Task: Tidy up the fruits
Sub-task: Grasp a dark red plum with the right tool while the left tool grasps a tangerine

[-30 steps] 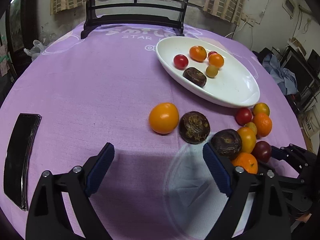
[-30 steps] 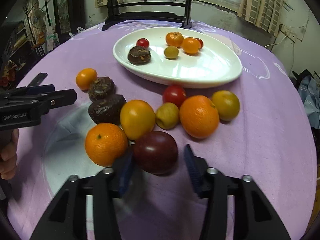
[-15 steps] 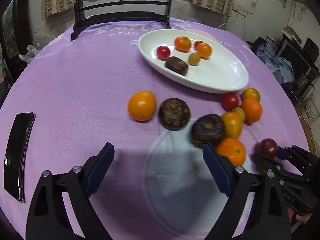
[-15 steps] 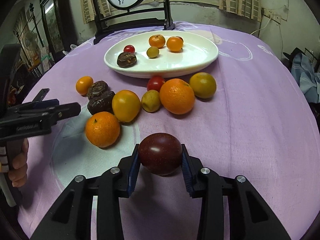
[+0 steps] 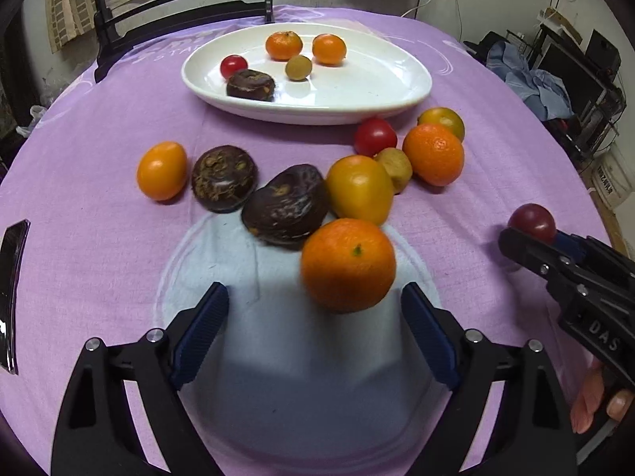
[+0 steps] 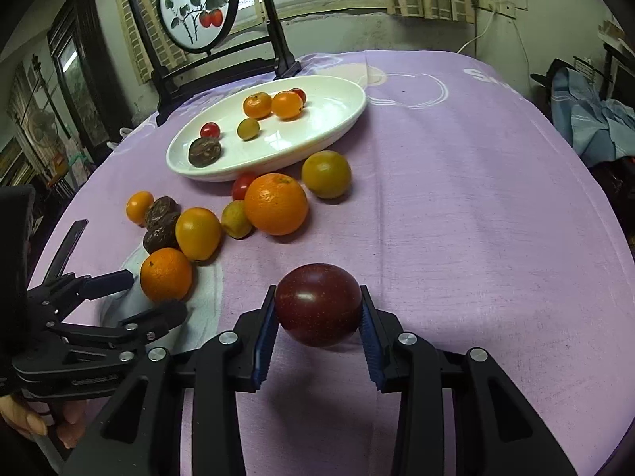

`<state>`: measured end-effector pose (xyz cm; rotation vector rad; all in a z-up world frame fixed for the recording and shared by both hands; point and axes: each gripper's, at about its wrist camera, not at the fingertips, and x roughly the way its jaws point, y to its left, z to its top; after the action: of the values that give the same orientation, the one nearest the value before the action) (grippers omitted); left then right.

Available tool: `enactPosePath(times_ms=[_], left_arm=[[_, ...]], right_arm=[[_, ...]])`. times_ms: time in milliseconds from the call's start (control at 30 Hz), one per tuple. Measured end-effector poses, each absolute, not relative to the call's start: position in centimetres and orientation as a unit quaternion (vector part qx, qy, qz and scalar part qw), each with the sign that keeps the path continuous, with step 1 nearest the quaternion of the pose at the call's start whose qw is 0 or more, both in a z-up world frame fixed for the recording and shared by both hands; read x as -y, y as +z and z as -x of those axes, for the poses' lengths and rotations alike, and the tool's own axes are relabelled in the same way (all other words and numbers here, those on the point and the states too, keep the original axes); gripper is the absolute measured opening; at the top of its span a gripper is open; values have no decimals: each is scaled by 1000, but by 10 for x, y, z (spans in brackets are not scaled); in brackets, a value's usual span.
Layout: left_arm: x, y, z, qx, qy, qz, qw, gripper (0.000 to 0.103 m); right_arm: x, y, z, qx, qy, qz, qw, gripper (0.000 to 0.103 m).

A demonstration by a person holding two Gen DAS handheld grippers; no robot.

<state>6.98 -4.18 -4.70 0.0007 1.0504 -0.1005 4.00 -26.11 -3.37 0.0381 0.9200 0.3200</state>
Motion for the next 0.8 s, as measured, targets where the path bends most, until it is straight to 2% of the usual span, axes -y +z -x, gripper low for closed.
enactPosePath(times_ms=[100, 133, 167, 200, 233, 800], left_arm=[[50, -47, -75, -495, -39, -24, 868, 81], [50, -47, -76, -493, -41, -22, 869, 74], [50, -46, -79, -491, -40, -21, 870, 62], [50, -43, -80, -487, -45, -20, 872, 57], [50, -42, -81, -487, -51, -19, 872, 43], [0, -32, -46, -481, -66, 6, 874, 43]], right_arm=[[259, -31, -38, -435, 157, -14, 886, 39], [259, -31, -37, -433, 160, -12, 887, 39], [258, -31, -37, -433, 161, -9, 887, 39], [256, -31, -37, -433, 161, -5, 887, 39], [256, -32, -36, -434, 161, -3, 886, 39], [250, -36, -36, -431, 162, 3, 888, 39]])
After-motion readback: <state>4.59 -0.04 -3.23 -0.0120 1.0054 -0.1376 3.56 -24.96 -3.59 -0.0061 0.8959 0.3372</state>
